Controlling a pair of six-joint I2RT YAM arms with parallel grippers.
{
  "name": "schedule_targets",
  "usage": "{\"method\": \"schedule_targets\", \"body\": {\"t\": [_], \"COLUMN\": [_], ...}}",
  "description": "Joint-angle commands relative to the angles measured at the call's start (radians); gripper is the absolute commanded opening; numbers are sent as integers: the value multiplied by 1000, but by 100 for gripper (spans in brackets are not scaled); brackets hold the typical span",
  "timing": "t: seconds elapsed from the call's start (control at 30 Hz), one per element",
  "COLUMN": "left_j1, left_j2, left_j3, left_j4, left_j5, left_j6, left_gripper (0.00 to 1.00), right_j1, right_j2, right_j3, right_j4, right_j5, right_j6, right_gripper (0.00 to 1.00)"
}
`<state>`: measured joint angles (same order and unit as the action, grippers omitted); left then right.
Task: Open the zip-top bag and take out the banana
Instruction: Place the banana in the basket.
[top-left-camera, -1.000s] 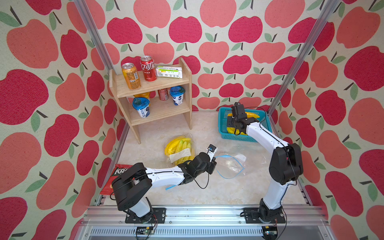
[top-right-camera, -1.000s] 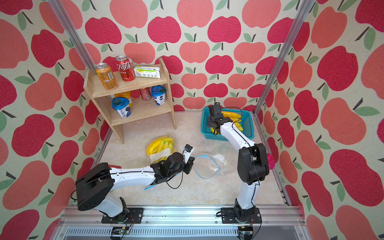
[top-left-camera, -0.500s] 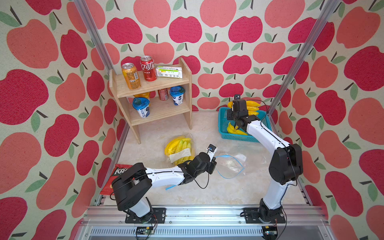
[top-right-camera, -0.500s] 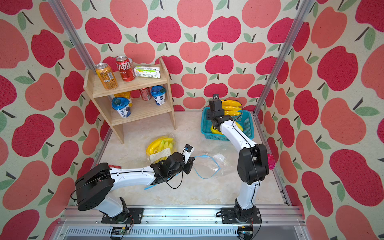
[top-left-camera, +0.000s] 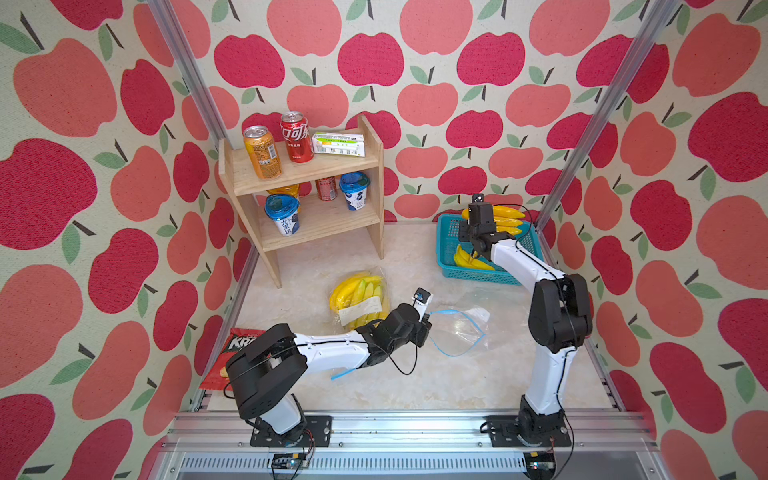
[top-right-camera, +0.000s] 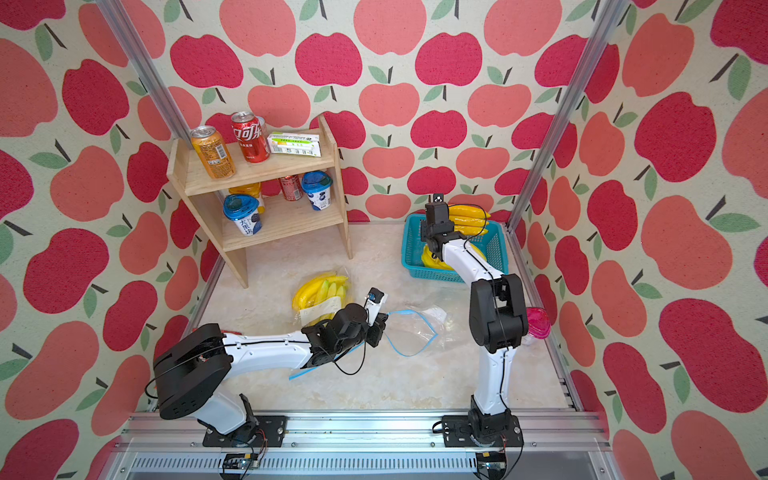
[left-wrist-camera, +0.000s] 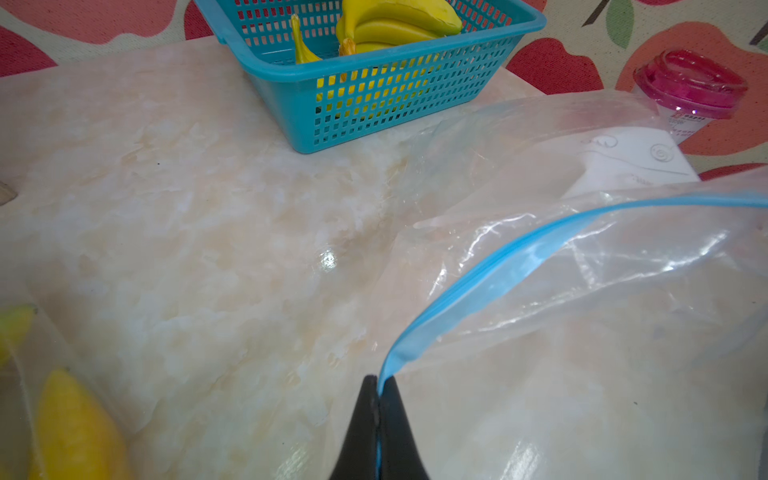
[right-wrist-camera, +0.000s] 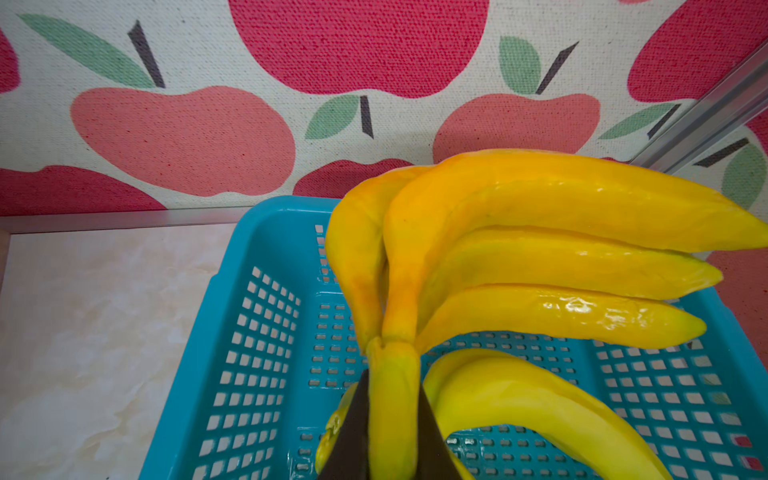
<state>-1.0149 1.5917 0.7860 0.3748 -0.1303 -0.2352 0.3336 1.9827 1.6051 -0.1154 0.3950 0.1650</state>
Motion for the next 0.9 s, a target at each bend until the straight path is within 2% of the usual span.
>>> {"method": "schedule_targets", "body": {"t": [0.0,0.17,0.3,0.37,0.43,0.5,0.57,0.63,0.87], "left_j1": [6,6,5,4,5,4,4,3,3], "left_j2": [21,20,17,13,9,11,15,20,36], "left_j3": [19,17,18,18,17,22,28,35,80], "left_j4": [-18,-18,-20,-20,-16,-14,-13,-11,-29], "left_j5": [9,12,14,12,12,12,8,6,-45], "left_j6": [-11,-16,-19,-17,-15,-7,0,11,59], "left_gripper": [2,2,2,2,2,2,2,2,2], "right_j1": [1,-13,-13,-13,-13,-9,3,15,49], "right_j2": [-1,32,53,35,-2,-41,-87,-128,-323], "right_j3": [-50,-65,-63,-90,-146,-192,-231,-261,-342], "right_j4": [74,83,61,59,82,89,91,77,33], "right_j5": [32,-16,-11,-9,-18,-31,-36,-21,-11], "right_j6": [14,39,62,90,120,137,143,146,202], "right_gripper": [0,0,5,22,26,41,44,58,63]}}
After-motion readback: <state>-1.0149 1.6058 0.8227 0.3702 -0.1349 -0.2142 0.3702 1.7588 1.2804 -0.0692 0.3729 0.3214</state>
